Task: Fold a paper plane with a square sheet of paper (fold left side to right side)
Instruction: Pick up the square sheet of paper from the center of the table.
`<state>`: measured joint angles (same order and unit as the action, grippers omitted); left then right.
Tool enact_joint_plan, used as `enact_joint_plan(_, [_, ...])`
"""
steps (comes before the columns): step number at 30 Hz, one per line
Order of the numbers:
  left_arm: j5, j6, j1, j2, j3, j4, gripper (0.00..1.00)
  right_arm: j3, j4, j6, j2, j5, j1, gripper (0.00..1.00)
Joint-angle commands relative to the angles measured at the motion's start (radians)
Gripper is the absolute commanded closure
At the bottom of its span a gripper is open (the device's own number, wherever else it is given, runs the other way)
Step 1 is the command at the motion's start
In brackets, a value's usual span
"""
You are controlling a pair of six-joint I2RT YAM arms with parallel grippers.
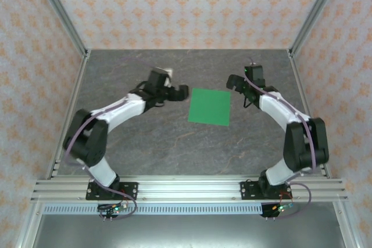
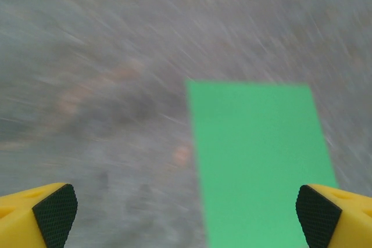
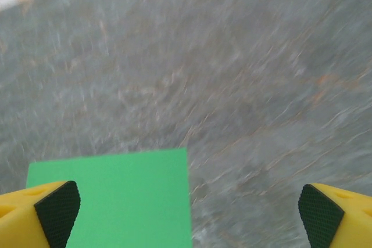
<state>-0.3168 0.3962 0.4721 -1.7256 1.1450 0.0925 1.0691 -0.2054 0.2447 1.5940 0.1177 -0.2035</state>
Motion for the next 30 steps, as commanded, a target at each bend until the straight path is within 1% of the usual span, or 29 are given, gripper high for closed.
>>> enact_joint_plan(1, [-0.161, 0.092, 0.056, -0.099, 0.094, 0.092, 0.0, 0.094, -0.199, 0.082, 0.099, 0.033, -0.033, 0.0])
enact_joint_plan(5, [-0.221, 0.132, 0.079, -0.214, 0.151, 0.077, 0.0, 0.157, -0.215, 0.103, 0.194, 0.036, -0.059, 0.0])
enact_joint_plan(6, [-0.228, 0.166, 0.08, -0.23, 0.153, 0.069, 0.01, 0.166, -0.215, 0.108, 0.213, 0.036, -0.066, 0.0])
enact_joint_plan(11, [-0.26, 0.196, 0.084, -0.28, 0.149, 0.036, 0.0, 0.217, -0.225, 0.102, 0.276, 0.027, -0.101, 0.0])
enact_joint_plan(16, [-0.266, 0.195, 0.088, -0.293, 0.144, 0.043, 0.0, 0.25, -0.246, 0.095, 0.316, -0.004, -0.118, 0.0])
enact_joint_plan(23, [-0.281, 0.185, 0.104, -0.295, 0.153, 0.052, 0.0, 0.264, -0.253, 0.092, 0.349, -0.017, -0.12, 0.0])
enact_joint_plan(30, [-0.263, 0.16, 0.118, -0.301, 0.181, 0.107, 0.0, 0.268, -0.256, 0.093, 0.37, 0.003, -0.123, 0.0])
